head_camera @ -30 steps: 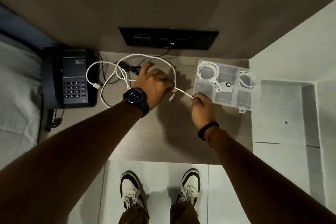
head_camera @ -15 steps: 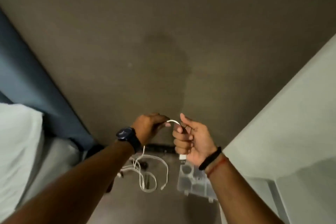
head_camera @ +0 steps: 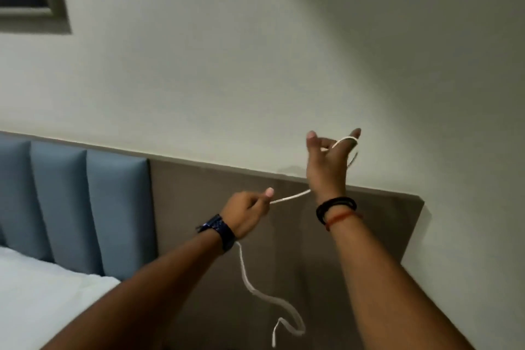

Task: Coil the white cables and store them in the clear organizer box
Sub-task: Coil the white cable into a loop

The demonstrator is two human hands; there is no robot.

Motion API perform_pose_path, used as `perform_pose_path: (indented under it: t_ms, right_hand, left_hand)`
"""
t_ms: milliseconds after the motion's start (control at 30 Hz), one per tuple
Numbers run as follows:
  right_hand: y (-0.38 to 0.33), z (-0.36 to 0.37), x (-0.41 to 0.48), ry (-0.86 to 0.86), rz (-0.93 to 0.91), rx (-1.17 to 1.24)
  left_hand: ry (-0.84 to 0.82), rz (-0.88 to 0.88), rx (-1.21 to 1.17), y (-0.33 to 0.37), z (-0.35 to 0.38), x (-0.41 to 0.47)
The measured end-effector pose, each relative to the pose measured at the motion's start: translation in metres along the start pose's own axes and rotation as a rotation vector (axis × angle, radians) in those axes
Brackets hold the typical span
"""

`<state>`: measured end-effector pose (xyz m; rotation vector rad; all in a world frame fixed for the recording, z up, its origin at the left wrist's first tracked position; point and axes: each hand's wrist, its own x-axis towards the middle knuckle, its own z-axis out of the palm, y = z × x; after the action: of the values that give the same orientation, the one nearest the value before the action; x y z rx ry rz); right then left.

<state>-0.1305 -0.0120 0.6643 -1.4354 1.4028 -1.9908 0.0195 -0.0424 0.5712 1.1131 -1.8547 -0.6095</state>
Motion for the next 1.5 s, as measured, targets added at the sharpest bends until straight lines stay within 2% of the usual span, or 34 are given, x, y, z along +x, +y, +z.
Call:
perform_pose_path:
  t_ms: [67,100,167,200,267,333,400,467,533,633,700,767,800,833,867,933,1000,1033,1067,1100,1200,1300,1333,1400,1467,1500]
  right_hand:
    - [0.004,0.002,-0.01,-0.154,-0.133,-0.585]
    - [0.005,0.0,-0.015,-0.274,-0.142,-0.785]
    - [0.007,-0.002,-0.021,-0.514,-0.119,-0.972]
    - [0.006,-0.003,-0.024,-0.604,-0.103,-0.954]
    - [-0.001,-0.006,-0.03,-0.738,0.002,-0.711]
    - [-0.01,-0.013,-0.036,-0.855,0.225,-0.268]
    - [-0.023,-0.022,-0.042,-1.022,0.438,0.186]
    - [-0.038,-0.025,-0.051,-1.132,0.497,0.523]
    - [-0.053,-0.021,-0.058,-1.033,0.412,0.783]
    - [-0.074,-0.016,-0.052,-0.623,0.199,0.963]
    - [-0.078,-0.015,-0.036,-0.256,0.068,0.78]
    - [-0.069,-0.02,-0.019,0.118,-0.077,0.364]
    - [-0.06,-0.024,-0.012,0.236,-0.168,0.146]
    - [-0.05,-0.029,-0.007,0.272,-0.266,-0.092]
    - [-0.039,-0.034,-0.006,0.235,-0.334,-0.345]
    - [-0.018,-0.044,-0.008,0.048,-0.322,-0.816]
    - [-0.004,-0.05,-0.015,-0.225,-0.198,-1.099]
    - [-0.002,-0.051,-0.019,-0.356,-0.131,-1.134]
    - [-0.004,-0.051,-0.024,-0.484,-0.056,-1.07]
    - [-0.008,-0.05,-0.03,-0.617,0.032,-0.909]
    - [-0.025,-0.048,-0.044,-0.966,0.36,-0.096]
    - [-0.06,-0.043,-0.055,-1.141,0.41,0.596]
    - [-0.072,-0.039,-0.06,-1.127,0.375,0.748]
    - [-0.094,-0.029,-0.064,-0.988,0.285,0.977]
    - [-0.109,-0.02,-0.059,-0.736,0.171,1.08]
    - [-0.114,-0.017,-0.053,-0.562,0.107,1.046]
  left_hand:
    - [0.074,0.039,0.067,0.014,-0.02,0.007]
    - [0.105,0.062,0.109,0.02,-0.028,0.01]
    - [0.154,0.094,0.205,0.03,-0.043,0.016]
    - [0.18,0.104,0.247,0.033,-0.05,0.019]
    - [0.23,0.099,0.291,0.036,-0.062,0.022]
    - [0.26,0.075,0.277,0.036,-0.069,0.021]
    - [0.275,0.042,0.19,0.038,-0.068,0.018]
    - [0.273,0.017,0.049,0.045,-0.06,0.015]
    - [0.225,-0.002,-0.1,0.054,-0.044,0.013]
    - [0.098,-0.015,-0.123,0.064,-0.021,0.005]
    - [0.04,-0.016,-0.084,0.064,-0.014,0.001]
    - [0.001,-0.003,-0.038,0.065,-0.015,-0.003]
    - [-0.015,0.015,-0.015,0.066,-0.017,-0.004]
    - [-0.022,0.033,0.007,0.067,-0.02,-0.005]
    - [-0.016,0.043,0.025,0.068,-0.024,-0.006]
    - [0.037,0.041,0.053,0.069,-0.034,-0.003]
    - [0.115,0.036,0.079,0.068,-0.046,0.003]
    - [0.16,0.029,0.096,0.068,-0.053,0.006]
    - [0.204,0.019,0.114,0.067,-0.06,0.009]
    - [0.247,0.007,0.131,0.065,-0.067,0.013]
    - [0.337,-0.036,0.131,0.057,-0.078,0.018]
    - [0.313,-0.055,0.036,0.055,-0.066,0.015]
    - [0.284,-0.05,-0.012,0.056,-0.058,0.014]
    - [0.201,-0.023,-0.068,0.061,-0.043,0.01]
    - [0.116,-0.016,-0.091,0.065,-0.032,0.007]
    - [0.09,-0.019,-0.093,0.067,-0.028,0.005]
